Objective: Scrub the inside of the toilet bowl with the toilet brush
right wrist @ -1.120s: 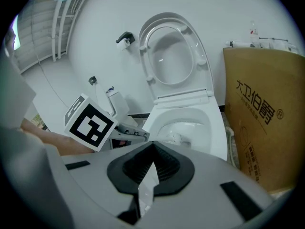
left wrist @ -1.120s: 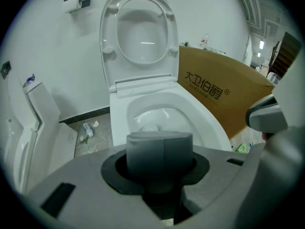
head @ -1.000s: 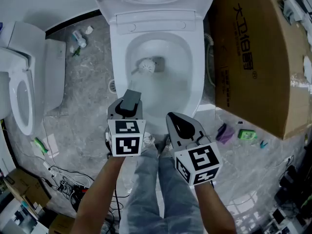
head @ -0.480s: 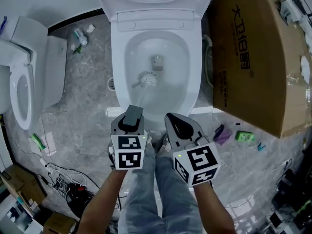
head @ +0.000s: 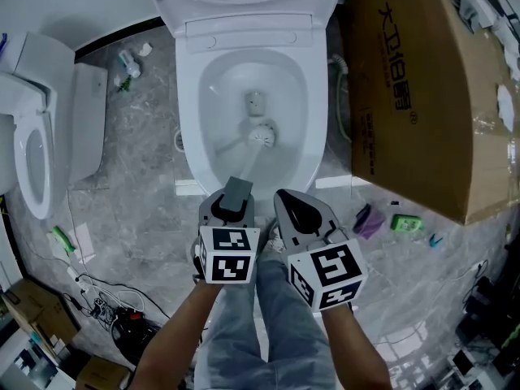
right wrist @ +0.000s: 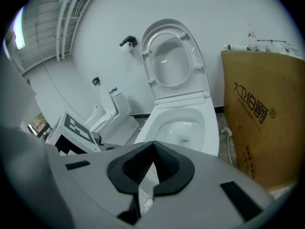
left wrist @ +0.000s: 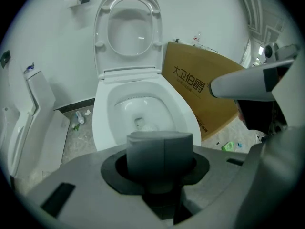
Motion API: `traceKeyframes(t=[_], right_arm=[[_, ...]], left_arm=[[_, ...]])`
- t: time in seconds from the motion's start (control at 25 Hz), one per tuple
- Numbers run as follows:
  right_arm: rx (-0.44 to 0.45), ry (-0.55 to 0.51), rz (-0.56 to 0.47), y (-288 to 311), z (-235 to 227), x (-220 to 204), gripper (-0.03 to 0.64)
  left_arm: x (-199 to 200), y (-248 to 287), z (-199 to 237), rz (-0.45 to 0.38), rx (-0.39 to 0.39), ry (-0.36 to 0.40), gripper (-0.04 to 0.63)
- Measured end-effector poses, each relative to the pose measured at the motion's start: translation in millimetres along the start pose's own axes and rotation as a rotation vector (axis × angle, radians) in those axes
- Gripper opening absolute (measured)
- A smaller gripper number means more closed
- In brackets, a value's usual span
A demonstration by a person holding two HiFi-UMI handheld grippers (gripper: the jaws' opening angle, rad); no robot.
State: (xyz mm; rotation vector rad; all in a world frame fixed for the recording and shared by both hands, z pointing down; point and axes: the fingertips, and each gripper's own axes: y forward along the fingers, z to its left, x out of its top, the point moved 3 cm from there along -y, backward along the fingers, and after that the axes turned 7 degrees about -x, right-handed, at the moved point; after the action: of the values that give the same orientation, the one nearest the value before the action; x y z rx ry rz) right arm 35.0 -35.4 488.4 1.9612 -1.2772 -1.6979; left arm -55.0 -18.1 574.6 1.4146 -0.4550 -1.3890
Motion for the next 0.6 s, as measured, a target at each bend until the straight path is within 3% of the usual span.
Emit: traceKeyframes(t=[0.4, 0.6], right_arm=[[-0.022, 0.017, 0.006, -1, -10, -5, -0.003], [-0.019, 0.028, 0.007, 1, -9, -5, -0.003]], left_arm=[[35, 23, 7, -0.029, 0.000, 0.044, 0.158], [27, 23, 16, 0.008, 0.028, 0.046, 0.158]])
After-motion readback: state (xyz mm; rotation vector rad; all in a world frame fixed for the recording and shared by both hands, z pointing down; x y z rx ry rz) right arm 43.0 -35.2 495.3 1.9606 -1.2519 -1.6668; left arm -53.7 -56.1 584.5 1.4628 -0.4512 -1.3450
